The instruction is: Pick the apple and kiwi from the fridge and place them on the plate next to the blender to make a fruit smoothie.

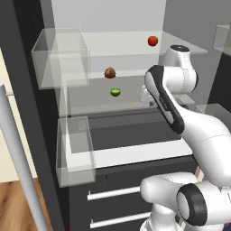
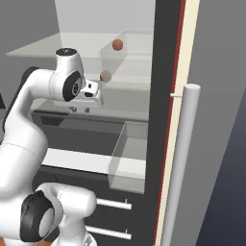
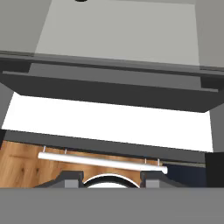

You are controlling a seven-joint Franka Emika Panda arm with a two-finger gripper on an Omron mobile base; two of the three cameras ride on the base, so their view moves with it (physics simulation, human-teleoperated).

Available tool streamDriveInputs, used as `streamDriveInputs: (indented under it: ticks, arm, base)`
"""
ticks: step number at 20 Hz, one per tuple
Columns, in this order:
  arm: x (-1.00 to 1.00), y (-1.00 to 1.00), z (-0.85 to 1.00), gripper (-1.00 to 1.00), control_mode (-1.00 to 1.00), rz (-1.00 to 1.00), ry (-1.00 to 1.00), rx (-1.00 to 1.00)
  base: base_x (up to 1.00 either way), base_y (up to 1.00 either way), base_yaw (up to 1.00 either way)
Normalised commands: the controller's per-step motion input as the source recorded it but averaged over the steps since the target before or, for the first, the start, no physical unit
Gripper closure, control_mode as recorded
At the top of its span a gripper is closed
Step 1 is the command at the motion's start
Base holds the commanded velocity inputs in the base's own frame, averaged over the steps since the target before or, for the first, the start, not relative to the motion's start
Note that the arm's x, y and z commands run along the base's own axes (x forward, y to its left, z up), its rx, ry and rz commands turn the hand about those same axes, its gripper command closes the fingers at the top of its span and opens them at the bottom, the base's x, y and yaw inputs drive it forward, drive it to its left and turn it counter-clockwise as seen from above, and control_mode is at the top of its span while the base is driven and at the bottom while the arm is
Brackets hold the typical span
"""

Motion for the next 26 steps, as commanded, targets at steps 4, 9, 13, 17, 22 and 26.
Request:
streamDriveInputs:
  ticks: [4,9,13,17,22,26]
  arm:
    - [0.00,0.00,-0.01,-1.00,-1.00,0.00,0.01,0.00]
    - [0.01,0.01,0.01,-1.00,-1.00,0.01,-0.03,0.00]
    - [-0.38,0.00,0.67,-1.00,-1.00,0.00,-0.41,0.00]
    - [-0.28,0.00,0.98,-1.00,-1.00,-0.06,-0.54,-0.02]
    - [0.00,0.00,1.00,-1.00,-1.00,-0.11,-0.40,-0.03]
    - [0.41,-0.13,1.00,-1.00,-1.00,-0.10,-0.14,0.05]
  base:
    - [0.00,0.00,0.00]
    - [0.00,0.00,0.00]
    - [0.00,0.00,0.00]
    - [0.00,0.00,0.00]
    - [0.00,0.00,0.00]
    - [0.00,0.00,0.00]
